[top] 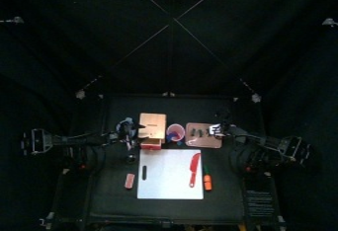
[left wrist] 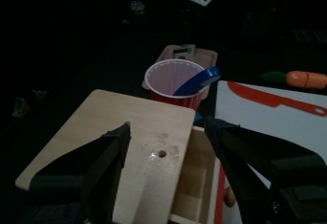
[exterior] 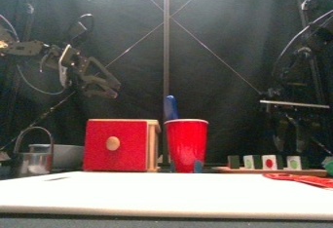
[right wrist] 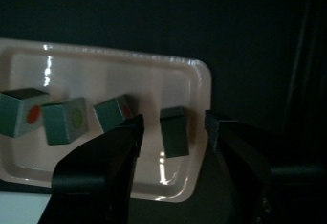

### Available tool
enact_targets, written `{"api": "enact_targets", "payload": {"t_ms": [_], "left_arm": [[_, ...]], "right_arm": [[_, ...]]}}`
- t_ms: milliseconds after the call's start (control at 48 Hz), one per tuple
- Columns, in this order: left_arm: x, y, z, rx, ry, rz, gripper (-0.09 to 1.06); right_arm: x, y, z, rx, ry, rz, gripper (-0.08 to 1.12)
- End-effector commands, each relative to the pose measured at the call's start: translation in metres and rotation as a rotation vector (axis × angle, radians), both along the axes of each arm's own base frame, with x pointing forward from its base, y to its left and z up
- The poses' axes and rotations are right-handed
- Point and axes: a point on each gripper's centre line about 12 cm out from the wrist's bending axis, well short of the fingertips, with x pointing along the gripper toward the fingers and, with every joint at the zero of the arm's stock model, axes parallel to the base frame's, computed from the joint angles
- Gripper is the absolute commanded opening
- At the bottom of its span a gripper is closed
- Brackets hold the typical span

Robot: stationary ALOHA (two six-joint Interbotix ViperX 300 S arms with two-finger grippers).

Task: Place sushi on board then cut the sushi with the knife then place the pieces on the plate
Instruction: Place the 4 sushi pieces on the plate

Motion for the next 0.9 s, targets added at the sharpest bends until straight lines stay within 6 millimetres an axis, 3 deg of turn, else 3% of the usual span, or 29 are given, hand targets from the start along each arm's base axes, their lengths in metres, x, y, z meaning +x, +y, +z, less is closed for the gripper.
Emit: {"api": "enact_targets", "payload": {"t_ms": [21,125,229,354,479,625,896], "left_arm": [[0.006,0.001,0.011,0.013,-0.036,-0.004,0.96],[0.009,0.000,0.016,0.012,-0.049,-0.009,0.96],[0.014,-0.006,0.020,0.012,-0.062,-0.033,0.96],[0.019,-0.011,0.027,0.014,-0.081,-0.054,0.96],[0.024,-0.019,0.031,0.005,-0.096,-0.079,0.96],[0.026,-0.021,0.033,-0.008,-0.109,-0.078,0.96],[0.019,-0.022,0.020,-0.031,-0.076,-0.066,0.96]], "right_arm": [[0.031,0.034,0.025,-0.028,-0.094,0.275,0.87],[0.067,0.077,0.040,-0.080,-0.237,0.588,0.87],[0.095,0.108,0.067,-0.218,-0.440,0.808,0.87],[0.105,0.132,0.078,-0.367,-0.591,0.980,0.87],[0.099,0.142,0.062,-0.440,-0.683,1.077,0.86],[0.087,0.138,0.046,-0.457,-0.808,1.049,0.86],[0.094,0.135,0.035,-0.423,-0.798,1.032,0.86]]}}
